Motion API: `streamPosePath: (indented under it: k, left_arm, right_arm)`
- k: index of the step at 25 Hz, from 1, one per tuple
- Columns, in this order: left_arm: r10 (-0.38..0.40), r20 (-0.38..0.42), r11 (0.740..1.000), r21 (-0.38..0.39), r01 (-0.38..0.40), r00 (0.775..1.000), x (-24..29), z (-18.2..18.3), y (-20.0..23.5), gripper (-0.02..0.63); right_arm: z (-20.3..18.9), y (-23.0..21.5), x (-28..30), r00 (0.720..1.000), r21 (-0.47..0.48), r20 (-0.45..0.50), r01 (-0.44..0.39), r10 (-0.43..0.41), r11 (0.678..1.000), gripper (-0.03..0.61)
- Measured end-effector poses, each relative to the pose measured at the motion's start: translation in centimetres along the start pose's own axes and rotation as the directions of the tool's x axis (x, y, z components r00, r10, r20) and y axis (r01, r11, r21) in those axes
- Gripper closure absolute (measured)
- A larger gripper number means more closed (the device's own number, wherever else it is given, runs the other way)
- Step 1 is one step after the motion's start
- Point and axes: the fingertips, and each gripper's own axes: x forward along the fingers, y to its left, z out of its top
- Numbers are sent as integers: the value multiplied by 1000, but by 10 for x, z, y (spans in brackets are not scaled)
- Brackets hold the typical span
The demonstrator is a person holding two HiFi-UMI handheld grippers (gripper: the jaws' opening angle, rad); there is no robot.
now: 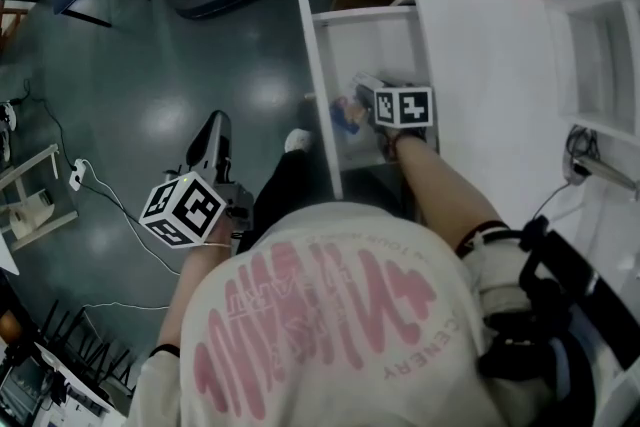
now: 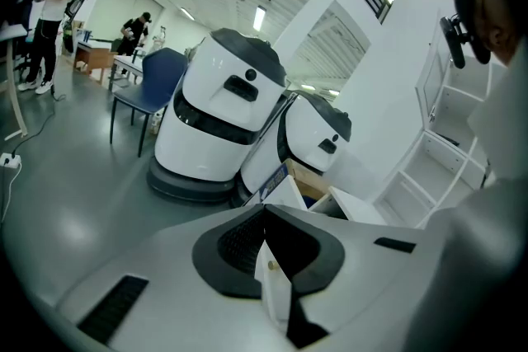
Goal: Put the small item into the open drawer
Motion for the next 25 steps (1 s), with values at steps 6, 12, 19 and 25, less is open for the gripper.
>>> streamPosePath:
  k: [6, 12, 19, 25]
  left_arm:
    - [0, 6, 1000, 0, 0, 1000, -1, 1, 0, 583]
    - [3, 2, 1000, -7, -3, 1000, -2, -2, 3, 583]
    - [6, 1, 1000, -12, -6, 1000, -3, -4, 5, 583]
    - [10, -1, 1000, -17, -10, 1000, -4, -7, 7, 583]
  right_arm:
    - [-2, -3, 1, 1000, 4, -7, 14, -14, 1000, 347]
    - [-6, -8, 3, 1000, 24, -12, 27, -26, 999, 333]
    - [-13, -14, 4, 999, 57, -25, 34, -33, 998, 318]
    - [-18, -18, 5, 999, 79, -26, 42, -40, 996, 304]
